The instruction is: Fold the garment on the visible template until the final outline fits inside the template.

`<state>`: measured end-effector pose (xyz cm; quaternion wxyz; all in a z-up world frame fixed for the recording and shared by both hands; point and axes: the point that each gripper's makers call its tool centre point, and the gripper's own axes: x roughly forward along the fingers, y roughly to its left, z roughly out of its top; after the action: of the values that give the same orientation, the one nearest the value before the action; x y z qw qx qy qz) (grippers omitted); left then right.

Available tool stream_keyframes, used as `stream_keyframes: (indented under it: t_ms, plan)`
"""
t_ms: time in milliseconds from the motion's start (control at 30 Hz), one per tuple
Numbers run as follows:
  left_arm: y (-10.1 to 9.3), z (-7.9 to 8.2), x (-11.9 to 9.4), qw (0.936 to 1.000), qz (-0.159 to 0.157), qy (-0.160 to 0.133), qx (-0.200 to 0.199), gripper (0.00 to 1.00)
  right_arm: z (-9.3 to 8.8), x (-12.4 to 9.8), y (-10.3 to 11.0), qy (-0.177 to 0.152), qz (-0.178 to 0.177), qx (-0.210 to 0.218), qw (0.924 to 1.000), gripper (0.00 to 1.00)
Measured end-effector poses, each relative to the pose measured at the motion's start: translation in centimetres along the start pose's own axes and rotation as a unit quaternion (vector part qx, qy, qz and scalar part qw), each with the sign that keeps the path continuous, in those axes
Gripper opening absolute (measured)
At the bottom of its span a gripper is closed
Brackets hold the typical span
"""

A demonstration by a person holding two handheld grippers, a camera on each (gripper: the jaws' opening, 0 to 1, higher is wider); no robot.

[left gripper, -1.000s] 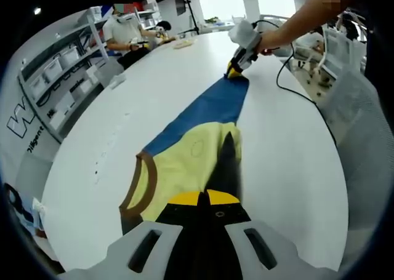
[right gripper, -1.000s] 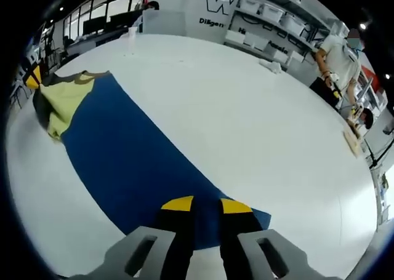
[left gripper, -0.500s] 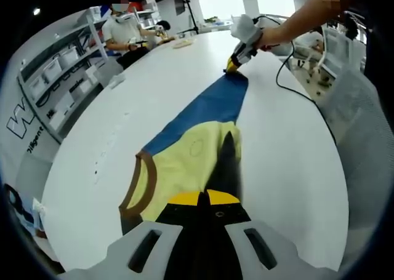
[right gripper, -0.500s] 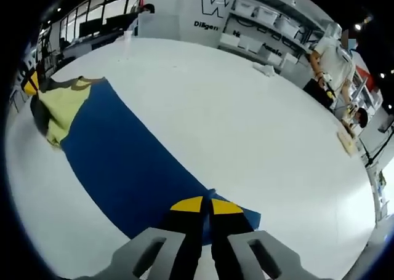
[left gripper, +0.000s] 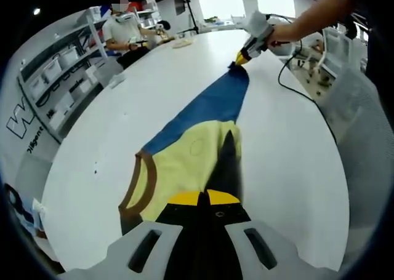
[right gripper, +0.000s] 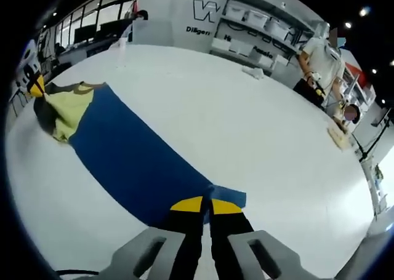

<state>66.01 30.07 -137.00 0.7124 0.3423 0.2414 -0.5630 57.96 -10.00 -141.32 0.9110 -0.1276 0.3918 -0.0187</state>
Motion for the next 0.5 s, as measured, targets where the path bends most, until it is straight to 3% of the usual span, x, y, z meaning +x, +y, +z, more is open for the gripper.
stream_keyframes:
  t_ms: [500]
  plan:
    - [0.0,-0.2,-0.1,1.0,0.001,0.003,0.003,0.1,-3.2,-1.5,-0.8,0.019,-0.02,0.027,0.9993,0.0]
